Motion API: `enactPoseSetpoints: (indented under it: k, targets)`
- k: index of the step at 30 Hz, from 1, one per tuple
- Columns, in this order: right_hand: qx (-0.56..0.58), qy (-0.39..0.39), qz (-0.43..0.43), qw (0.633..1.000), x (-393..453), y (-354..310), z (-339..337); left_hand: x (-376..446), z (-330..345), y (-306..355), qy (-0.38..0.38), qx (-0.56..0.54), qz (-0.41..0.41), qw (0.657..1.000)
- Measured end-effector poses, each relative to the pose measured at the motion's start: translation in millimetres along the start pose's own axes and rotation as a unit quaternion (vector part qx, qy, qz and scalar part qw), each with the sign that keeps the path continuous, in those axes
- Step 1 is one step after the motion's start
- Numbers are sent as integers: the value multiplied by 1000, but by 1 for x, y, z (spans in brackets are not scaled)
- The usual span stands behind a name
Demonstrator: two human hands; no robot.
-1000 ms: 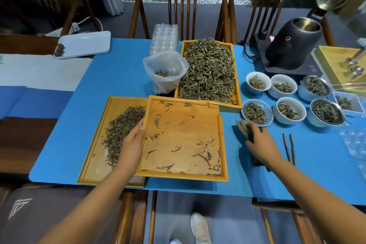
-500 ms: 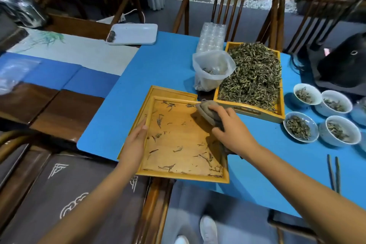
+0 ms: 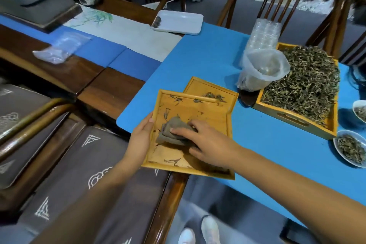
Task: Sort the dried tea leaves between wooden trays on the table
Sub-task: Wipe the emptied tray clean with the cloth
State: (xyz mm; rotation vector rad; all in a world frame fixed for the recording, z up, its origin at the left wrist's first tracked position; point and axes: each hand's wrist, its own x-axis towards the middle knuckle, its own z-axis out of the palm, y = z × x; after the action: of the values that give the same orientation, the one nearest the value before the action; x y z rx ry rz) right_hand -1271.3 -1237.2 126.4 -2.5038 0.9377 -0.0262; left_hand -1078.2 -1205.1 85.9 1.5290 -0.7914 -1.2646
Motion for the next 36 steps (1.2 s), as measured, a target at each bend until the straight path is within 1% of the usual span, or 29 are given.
enactPoseSetpoints:
  k: [2,6,8,12,16,21,26,29,32,36]
  targets:
    - [-29,-23,-38,999,7,-10,5,-1,-6,-2,4,-16,5,1000]
    - [-113,-43,-100,988,18,-24,16,-7,-14,-4,12,-40,5,999]
    - [-141,-48,-120,981,23,-29,19,-10,-17,-5,16,-59,-10,998]
    - [-154,-49,-136,978,35,-34,20,-14,-24,-8,29,-86,-32,995]
    - [-168,-34,-105,980,51,-28,20,-18,-29,-12,55,-105,-32,992]
    - [-169,-16,-44,985,75,-14,14,-20,-30,-15,61,-116,-22,991]
    - [-146,2,7,989,86,2,4,-20,-34,-22,75,-110,-11,991]
    - [-111,28,31,993,85,6,-1,-21,-35,-22,88,-113,-11,990]
    - [-92,46,28,994,89,-2,-1,-20,-33,-23,96,-105,-13,990]
    - [-99,32,7,995,104,-16,4,-19,-26,-21,110,-119,-37,986]
